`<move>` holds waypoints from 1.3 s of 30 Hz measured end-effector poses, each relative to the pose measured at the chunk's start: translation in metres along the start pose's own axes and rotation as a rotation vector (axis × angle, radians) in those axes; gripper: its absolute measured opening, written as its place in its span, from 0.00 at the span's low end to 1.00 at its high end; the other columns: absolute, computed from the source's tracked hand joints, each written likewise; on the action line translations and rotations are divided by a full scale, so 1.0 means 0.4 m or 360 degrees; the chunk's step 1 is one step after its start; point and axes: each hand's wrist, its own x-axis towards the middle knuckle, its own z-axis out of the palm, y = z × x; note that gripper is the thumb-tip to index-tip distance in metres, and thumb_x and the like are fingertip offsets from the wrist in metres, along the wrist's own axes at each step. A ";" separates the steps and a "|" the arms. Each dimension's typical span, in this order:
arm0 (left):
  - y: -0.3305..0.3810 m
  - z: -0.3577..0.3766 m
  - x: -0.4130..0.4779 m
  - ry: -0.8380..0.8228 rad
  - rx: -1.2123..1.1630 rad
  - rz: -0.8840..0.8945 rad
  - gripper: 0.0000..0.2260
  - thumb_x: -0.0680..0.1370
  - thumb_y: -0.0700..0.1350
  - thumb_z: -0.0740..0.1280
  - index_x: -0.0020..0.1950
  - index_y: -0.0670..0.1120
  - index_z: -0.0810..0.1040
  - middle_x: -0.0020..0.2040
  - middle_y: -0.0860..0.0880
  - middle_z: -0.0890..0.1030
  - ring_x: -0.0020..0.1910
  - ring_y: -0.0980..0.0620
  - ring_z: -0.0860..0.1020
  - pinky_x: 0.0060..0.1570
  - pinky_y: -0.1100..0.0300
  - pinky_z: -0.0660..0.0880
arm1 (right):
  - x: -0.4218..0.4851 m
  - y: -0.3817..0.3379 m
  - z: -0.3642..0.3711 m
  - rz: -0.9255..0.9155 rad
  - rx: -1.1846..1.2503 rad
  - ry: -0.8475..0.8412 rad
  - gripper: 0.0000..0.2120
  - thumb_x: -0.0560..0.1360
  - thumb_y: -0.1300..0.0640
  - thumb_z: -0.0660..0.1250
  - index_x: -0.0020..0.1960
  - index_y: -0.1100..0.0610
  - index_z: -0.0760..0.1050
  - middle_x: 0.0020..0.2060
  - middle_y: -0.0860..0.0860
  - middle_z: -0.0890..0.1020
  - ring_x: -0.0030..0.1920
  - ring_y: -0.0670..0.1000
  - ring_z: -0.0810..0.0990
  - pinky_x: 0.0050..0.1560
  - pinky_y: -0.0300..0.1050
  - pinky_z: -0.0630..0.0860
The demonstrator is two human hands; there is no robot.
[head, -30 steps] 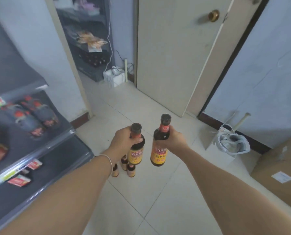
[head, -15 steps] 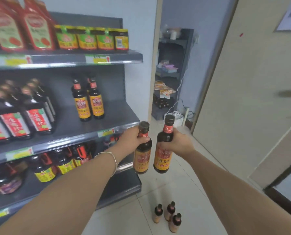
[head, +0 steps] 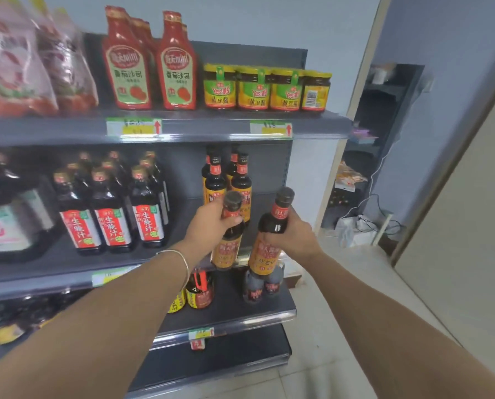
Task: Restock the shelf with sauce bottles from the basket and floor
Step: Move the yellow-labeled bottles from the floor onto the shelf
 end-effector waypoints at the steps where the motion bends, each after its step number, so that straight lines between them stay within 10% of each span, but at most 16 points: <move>1: -0.007 -0.007 0.018 0.0022 0.0007 -0.0016 0.15 0.74 0.42 0.69 0.60 0.43 0.75 0.58 0.44 0.80 0.58 0.44 0.77 0.62 0.47 0.72 | 0.027 -0.004 0.010 -0.0010 0.0019 0.0011 0.26 0.61 0.46 0.73 0.55 0.51 0.69 0.49 0.50 0.82 0.51 0.55 0.80 0.56 0.57 0.77; 7: -0.036 -0.004 0.122 0.0137 0.0010 -0.0095 0.16 0.74 0.40 0.69 0.62 0.41 0.74 0.58 0.43 0.80 0.58 0.45 0.77 0.57 0.59 0.69 | 0.186 -0.021 0.057 -0.0066 0.0077 -0.0054 0.28 0.63 0.46 0.75 0.59 0.51 0.69 0.53 0.50 0.82 0.55 0.55 0.80 0.58 0.56 0.76; 25: -0.121 0.040 0.300 0.0179 0.0115 -0.0309 0.14 0.76 0.45 0.67 0.60 0.44 0.74 0.57 0.44 0.81 0.58 0.43 0.78 0.60 0.44 0.73 | 0.404 0.008 0.119 -0.0050 -0.0055 -0.0322 0.28 0.66 0.47 0.72 0.63 0.50 0.65 0.53 0.50 0.81 0.53 0.56 0.80 0.56 0.54 0.77; 39: -0.137 0.069 0.327 0.0242 -0.0089 -0.0401 0.16 0.80 0.42 0.61 0.67 0.44 0.66 0.62 0.43 0.76 0.62 0.43 0.74 0.59 0.53 0.70 | 0.399 0.034 0.166 -0.0068 0.0234 -0.0255 0.33 0.67 0.47 0.72 0.67 0.47 0.61 0.59 0.48 0.77 0.58 0.53 0.78 0.58 0.55 0.76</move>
